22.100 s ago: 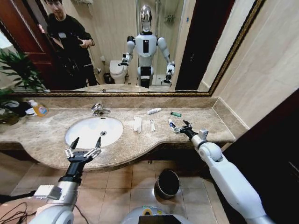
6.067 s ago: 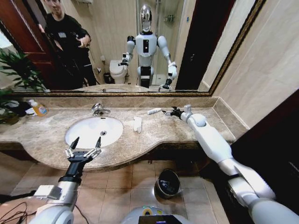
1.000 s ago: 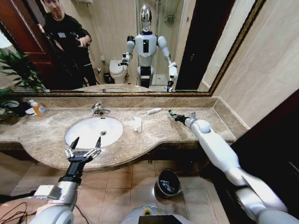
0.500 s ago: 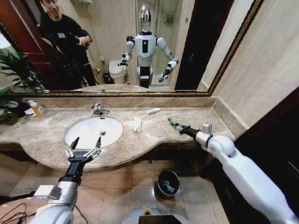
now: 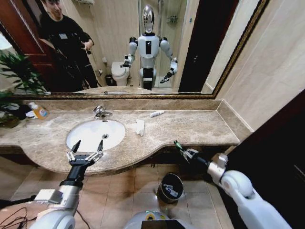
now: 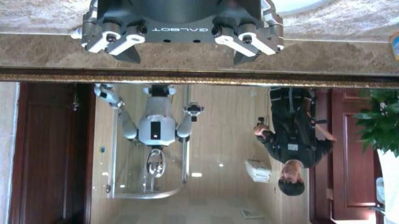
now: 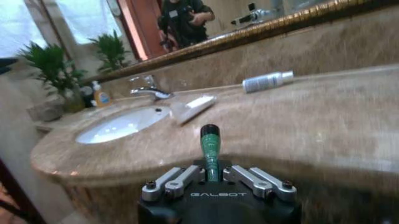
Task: Pick up the trash from the sink and place it in the trash bin.
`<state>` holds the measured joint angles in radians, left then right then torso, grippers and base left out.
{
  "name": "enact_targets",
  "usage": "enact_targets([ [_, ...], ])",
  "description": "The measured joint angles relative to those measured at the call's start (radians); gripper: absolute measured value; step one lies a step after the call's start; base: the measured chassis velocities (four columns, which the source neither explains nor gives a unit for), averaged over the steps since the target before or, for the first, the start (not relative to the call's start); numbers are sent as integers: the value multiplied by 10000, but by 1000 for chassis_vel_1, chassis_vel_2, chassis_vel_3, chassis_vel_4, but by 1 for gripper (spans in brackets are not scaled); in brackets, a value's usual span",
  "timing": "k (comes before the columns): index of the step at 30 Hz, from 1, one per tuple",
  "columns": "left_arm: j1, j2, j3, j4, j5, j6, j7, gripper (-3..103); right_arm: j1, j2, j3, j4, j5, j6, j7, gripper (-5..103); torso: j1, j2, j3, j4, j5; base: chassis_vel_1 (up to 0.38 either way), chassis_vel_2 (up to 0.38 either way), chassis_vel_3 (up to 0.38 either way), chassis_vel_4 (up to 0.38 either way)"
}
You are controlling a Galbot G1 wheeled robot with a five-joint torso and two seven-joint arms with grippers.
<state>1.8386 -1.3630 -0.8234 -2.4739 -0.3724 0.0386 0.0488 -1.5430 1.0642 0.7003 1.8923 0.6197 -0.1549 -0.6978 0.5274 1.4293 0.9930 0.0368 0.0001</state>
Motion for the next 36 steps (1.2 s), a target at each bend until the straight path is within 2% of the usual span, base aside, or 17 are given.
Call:
enact_targets([
  [2,0,0,0,0,-1,0,1,100,-180,451,237,-755,-222,529,-1000,9,1,0,0,1,0,0,0,0,0],
  [4,0,0,1,0,-1,0,0,100,-327,664,242,-1038,-358,754,-1125,9,1,0,0,-1,-3,0,0,0,0],
  [7,0,1,0,0,0,0,0,100,-462,1024,54,-1462,-693,1037,-914,9,0,0,0,-1,-3,0,0,0,0],
  [10,0,0,0,0,0,0,0,100,-108,1820,-499,-2563,-2017,1548,-3,9,0,0,0,0,-3,0,0,0,0],
  [11,0,0,0,0,0,0,0,100,-108,1820,-499,-2563,-2017,1548,-3,9,0,0,0,0,-3,0,0,0,0],
  [14,0,0,0,0,0,0,0,100,371,2345,-1082,-3717,-3109,1951,1493,9,1,-2,1,2,1,0,0,0,0],
  [19,0,0,0,0,0,0,0,100,814,2705,-1277,-4816,-3872,2203,1984,9,1,-2,1,1,-3,0,0,0,0],
  [23,0,0,0,0,-1,0,0,100,1445,3149,-1405,-6287,-4931,2746,2800,9,1,-2,1,1,-2,0,0,0,0],
  [26,0,0,0,0,0,0,0,100,1715,3277,-1432,-6896,-5333,2946,3170,8,1,-2,1,1,-3,0,0,0,0],
  [28,0,0,0,0,-1,0,0,100,1875,3322,-1437,-7261,-5524,3164,3264,18,1,-2,1,1,-2,0,0,0,0],
  [30,0,0,0,0,0,0,0,100,1985,3343,-1440,-7521,-5621,3318,3319,18,2,-2,1,1,-2,0,0,0,0],
  [34,0,0,1,0,-1,0,1,100,2040,3289,-1511,-7634,-5562,3307,3400,39,1,-2,1,1,-2,0,0,0,0],
  [35,0,0,1,0,-1,0,1,100,2040,3289,-1511,-7634,-5562,3307,3400,39,1,-2,1,1,-2,0,0,0,0],
  [36,0,0,0,0,0,0,1,100,2040,3257,-1525,-7624,-5545,3293,3399,44,1,-2,1,0,-2,0,0,0,0],
])
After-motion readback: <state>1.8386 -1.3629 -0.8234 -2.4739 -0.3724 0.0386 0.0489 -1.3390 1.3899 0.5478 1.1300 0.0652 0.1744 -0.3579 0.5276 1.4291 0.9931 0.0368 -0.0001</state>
